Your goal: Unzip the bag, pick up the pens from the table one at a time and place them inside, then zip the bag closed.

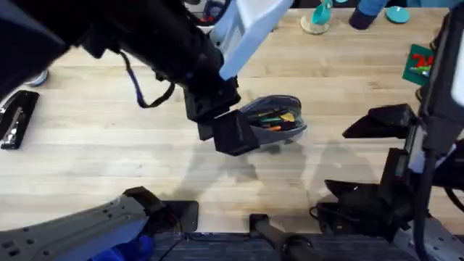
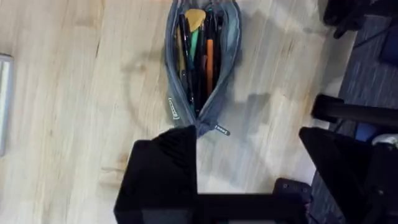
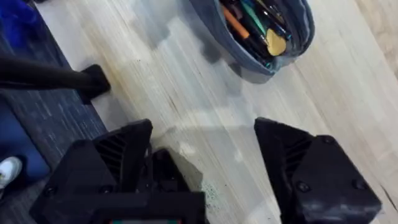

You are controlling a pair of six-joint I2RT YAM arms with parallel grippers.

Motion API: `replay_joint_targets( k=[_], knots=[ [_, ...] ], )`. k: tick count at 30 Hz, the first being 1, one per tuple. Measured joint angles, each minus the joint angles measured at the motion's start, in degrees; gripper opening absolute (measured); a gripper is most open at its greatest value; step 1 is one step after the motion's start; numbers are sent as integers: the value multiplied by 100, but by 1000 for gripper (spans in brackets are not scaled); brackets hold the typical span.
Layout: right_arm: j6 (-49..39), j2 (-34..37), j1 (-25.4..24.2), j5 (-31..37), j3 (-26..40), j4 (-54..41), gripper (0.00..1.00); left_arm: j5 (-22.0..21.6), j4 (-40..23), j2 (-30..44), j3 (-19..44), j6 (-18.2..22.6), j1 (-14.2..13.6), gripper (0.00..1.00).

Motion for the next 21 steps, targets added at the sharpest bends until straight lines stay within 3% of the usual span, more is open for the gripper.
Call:
replay_joint_targets(
  k=[5,11,17,21],
  knots=[
    [-2,-2,0,2,0,-2,997,95,15,-351,-319,2,321,997],
    [0,-2,0,2,0,0,998,381,277,-1084,-1132,83,1073,997],
    [-2,-2,0,2,0,-1,997,502,1006,-1861,-1926,124,1662,995],
    [-2,-2,0,2,0,0,998,449,1493,-2090,-2644,138,1902,995]
  ],
)
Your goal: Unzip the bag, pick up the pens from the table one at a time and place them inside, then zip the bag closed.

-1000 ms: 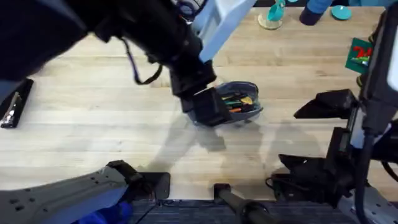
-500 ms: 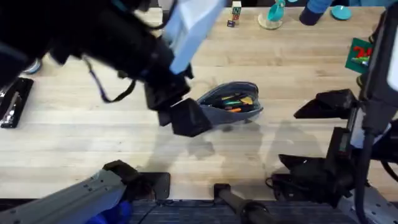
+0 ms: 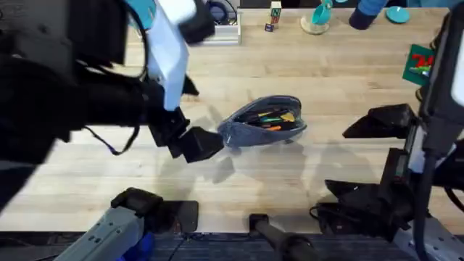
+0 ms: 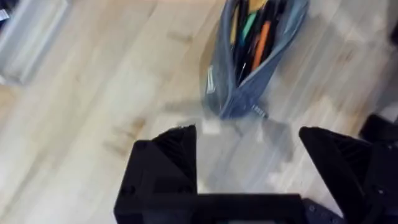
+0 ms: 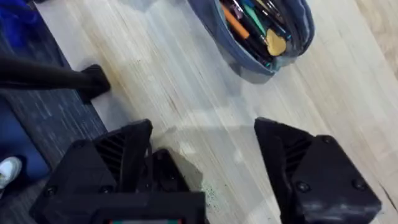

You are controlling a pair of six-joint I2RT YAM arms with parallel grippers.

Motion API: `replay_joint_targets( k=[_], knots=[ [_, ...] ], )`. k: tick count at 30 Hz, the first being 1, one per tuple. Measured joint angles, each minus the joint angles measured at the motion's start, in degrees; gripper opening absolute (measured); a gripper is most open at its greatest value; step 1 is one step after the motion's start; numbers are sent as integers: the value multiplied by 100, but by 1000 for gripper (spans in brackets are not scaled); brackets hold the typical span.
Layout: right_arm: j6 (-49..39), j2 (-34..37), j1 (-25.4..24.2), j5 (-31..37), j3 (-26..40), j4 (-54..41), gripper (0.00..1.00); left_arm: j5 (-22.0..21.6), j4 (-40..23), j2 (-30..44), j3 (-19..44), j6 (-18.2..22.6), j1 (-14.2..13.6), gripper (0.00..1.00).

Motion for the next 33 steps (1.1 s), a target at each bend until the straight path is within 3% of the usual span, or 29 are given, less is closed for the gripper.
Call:
replay_joint_targets(
  k=[8,16,23,33],
  knots=[
    [0,0,0,0,0,0,997,-230,269,270,-747,47,73,996],
    [0,0,0,0,0,-2,998,321,1165,295,-1485,901,213,995],
    [0,2,0,0,0,0,997,1192,1536,297,-2069,1768,774,995],
    [0,0,0,0,0,0,997,2619,1562,608,-2453,3316,1908,995]
  ],
)
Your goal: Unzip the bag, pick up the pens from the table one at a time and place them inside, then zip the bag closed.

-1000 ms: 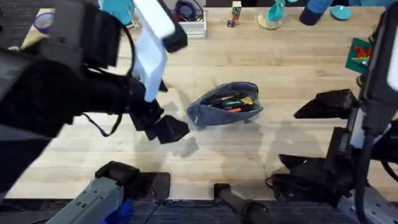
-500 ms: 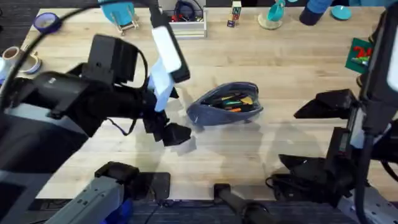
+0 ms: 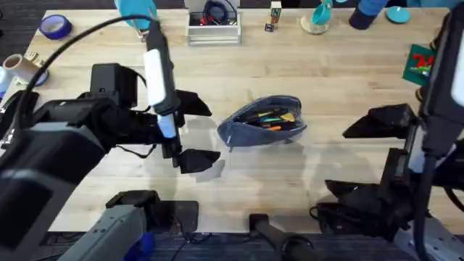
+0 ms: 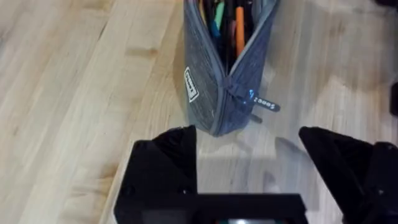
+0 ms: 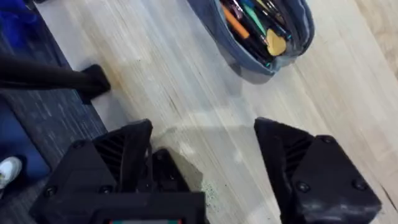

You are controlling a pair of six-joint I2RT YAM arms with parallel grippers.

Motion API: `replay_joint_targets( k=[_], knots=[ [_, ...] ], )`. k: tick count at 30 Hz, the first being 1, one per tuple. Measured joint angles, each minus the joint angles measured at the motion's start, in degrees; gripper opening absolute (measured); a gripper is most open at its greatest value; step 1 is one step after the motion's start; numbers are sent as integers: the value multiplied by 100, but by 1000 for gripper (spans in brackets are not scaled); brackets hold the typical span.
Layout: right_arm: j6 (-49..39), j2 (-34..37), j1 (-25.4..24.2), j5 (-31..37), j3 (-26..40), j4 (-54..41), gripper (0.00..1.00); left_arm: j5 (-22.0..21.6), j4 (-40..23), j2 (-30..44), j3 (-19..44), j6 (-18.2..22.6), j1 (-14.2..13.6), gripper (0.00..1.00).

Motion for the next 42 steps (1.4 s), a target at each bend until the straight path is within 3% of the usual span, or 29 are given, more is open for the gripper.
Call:
replay_joint_targets(
  k=[5,15,20,26,42],
  knots=[
    [0,0,0,-2,0,0,998,447,142,560,-62,516,288,994],
    [4,2,0,-2,0,45,998,893,814,1669,-62,778,292,994],
    [324,0,0,-5,0,576,996,1079,885,1945,-62,948,292,992],
    [1275,2,0,-28,0,1192,997,1191,879,1953,-62,1099,292,993],
    [4667,2,0,-87,0,1421,997,1299,643,1953,-62,1143,292,993]
  ],
)
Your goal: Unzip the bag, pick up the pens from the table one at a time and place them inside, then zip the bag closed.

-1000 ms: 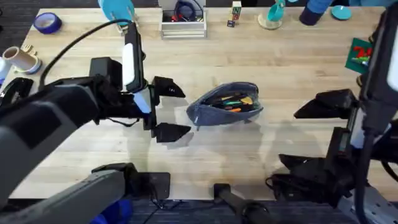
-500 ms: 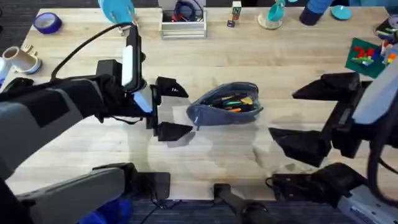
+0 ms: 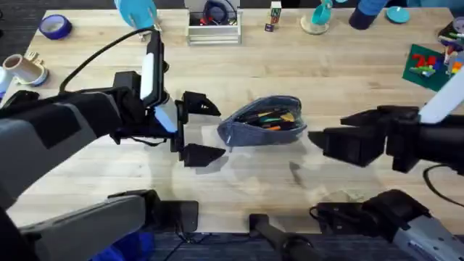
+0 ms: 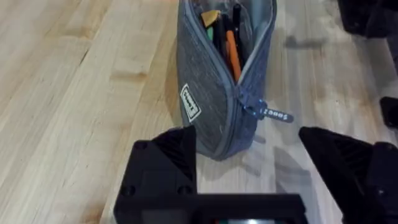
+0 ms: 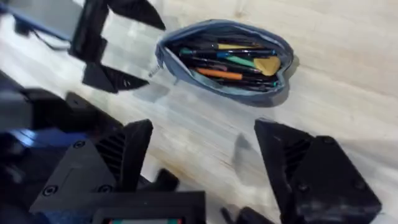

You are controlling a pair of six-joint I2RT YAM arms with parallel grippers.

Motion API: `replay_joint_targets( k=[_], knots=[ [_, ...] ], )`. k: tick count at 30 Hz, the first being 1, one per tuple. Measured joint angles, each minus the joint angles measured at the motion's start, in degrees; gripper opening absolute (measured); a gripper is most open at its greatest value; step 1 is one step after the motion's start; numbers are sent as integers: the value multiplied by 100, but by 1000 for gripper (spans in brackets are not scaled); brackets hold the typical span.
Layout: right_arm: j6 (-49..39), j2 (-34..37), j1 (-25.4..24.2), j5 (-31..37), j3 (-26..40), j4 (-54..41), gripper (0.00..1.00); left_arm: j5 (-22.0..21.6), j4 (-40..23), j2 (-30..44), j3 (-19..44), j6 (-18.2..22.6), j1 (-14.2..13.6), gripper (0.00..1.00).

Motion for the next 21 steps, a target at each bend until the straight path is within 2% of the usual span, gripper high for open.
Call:
replay_joint_targets(
  k=[8,12,17,21],
  knots=[
    [717,0,44,-149,0,60,998,-358,-28,0,0,10,0,993],
    [931,29,195,-166,-2,152,997,-414,-218,0,0,284,0,993],
    [1140,429,589,-160,-2,521,997,-456,-436,0,0,753,21,993],
    [1353,963,1111,49,-2,741,997,-464,-439,0,0,902,251,993]
  ],
)
